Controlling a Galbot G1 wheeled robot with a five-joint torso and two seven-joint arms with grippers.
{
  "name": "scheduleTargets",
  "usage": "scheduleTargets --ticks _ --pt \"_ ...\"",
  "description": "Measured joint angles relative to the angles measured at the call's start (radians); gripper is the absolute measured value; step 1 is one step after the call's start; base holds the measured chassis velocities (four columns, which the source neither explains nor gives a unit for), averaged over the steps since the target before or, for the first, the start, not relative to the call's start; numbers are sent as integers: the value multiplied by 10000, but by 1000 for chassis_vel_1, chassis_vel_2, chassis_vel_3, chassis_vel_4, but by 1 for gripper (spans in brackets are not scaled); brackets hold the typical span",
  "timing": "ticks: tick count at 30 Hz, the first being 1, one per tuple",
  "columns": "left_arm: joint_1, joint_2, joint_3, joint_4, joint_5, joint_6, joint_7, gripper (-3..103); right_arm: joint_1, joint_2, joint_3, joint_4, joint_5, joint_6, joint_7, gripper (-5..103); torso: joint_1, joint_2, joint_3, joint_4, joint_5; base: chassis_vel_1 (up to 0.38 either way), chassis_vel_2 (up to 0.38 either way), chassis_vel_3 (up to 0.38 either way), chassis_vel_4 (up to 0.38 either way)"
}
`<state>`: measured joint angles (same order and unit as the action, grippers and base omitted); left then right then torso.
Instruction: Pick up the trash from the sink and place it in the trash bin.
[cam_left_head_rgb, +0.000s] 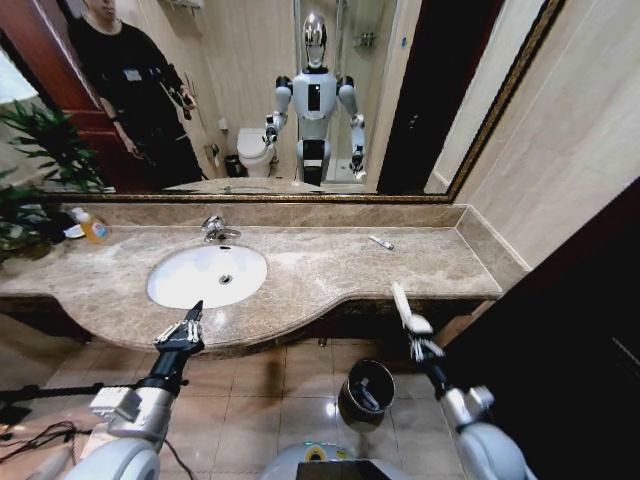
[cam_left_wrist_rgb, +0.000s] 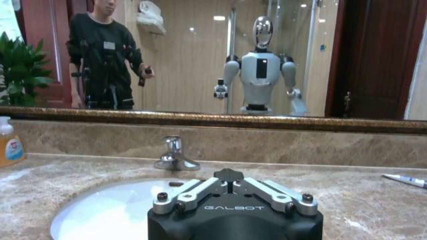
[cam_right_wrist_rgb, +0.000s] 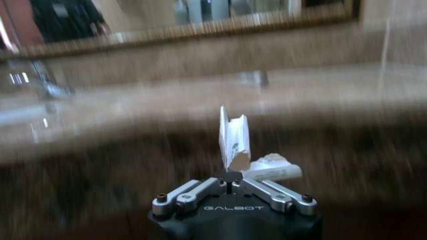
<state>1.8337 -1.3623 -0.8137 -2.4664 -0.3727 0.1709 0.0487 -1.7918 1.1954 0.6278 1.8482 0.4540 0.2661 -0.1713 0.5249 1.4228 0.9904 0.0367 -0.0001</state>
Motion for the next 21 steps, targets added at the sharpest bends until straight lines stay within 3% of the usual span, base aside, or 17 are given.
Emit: scheduleTargets --ticks 6,12,21 --pt "0 0 0 0 0 0 -1 0 662 278 -681 -2345 -134 320 -6 0 1 -1 1 0 4 0 0 0 0" --pt "0 0 0 0 0 0 0 0 2071 632 -1048 -4323 -4 -132 24 0 3 -1 2 1 2 0 0 0 0" --pt "0 0 0 0 0 0 0 0 3490 1350 -1231 -6535 -680 -269 32 0 3 -1 2 1 1 0 0 0 0"
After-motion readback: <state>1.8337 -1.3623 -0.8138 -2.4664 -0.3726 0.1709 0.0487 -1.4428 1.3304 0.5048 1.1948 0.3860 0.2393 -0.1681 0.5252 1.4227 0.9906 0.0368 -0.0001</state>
